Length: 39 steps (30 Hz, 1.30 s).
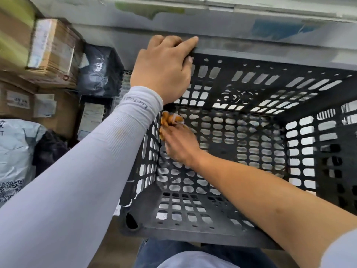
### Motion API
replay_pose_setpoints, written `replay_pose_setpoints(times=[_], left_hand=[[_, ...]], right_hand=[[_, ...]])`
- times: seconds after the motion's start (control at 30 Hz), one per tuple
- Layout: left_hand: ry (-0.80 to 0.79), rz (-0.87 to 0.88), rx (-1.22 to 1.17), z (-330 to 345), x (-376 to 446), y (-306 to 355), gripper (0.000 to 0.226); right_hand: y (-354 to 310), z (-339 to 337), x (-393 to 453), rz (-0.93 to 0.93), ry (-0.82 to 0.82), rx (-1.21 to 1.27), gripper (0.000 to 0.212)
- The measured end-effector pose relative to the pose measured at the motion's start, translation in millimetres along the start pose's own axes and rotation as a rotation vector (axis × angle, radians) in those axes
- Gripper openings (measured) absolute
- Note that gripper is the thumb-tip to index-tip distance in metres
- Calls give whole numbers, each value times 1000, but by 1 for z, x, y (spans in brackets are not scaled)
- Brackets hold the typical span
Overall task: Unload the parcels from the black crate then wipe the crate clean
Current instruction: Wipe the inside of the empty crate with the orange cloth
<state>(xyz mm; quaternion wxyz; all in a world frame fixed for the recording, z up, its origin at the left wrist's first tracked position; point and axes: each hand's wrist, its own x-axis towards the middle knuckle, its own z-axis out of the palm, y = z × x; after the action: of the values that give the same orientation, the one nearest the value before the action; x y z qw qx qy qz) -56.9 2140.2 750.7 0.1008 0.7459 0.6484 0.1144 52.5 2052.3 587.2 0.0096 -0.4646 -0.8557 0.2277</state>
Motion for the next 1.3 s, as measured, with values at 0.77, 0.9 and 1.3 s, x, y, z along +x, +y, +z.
replay_pose_setpoints(times=[0.77, 0.9, 1.3], left_hand=[[27, -8, 22, 1, 0, 3, 50], [27, -7, 23, 2, 1, 3, 50], [10, -17, 31, 1, 1, 1, 51]], right_hand=[[108, -61, -41, 206, -120, -215, 62], [96, -52, -56, 134, -210, -228, 63], [35, 39, -2, 19, -210, -73, 77]])
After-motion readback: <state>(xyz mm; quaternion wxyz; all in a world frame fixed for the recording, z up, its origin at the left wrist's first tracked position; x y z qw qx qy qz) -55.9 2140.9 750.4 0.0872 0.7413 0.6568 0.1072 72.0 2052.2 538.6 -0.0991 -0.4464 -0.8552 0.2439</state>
